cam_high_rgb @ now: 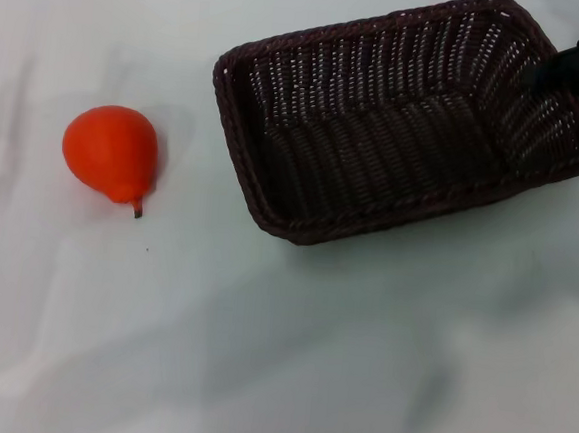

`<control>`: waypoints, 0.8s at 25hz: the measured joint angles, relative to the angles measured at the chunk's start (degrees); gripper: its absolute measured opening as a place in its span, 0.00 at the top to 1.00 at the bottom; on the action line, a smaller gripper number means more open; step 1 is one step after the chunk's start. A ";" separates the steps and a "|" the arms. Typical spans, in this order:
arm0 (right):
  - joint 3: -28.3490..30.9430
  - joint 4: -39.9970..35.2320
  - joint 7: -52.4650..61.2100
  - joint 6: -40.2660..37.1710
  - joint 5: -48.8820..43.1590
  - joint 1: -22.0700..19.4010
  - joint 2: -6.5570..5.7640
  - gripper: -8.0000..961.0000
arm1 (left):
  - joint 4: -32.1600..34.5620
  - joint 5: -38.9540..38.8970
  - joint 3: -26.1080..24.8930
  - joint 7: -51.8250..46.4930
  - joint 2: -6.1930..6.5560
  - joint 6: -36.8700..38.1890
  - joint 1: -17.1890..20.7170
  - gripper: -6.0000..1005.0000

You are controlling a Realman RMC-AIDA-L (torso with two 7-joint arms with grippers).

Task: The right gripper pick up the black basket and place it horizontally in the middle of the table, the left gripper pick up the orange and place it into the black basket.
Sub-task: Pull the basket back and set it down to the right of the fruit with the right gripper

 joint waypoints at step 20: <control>-4.87 8.79 0.83 -8.73 10.32 -0.85 2.13 0.76 | -0.01 0.08 0.14 0.08 0.00 0.24 -0.92 0.12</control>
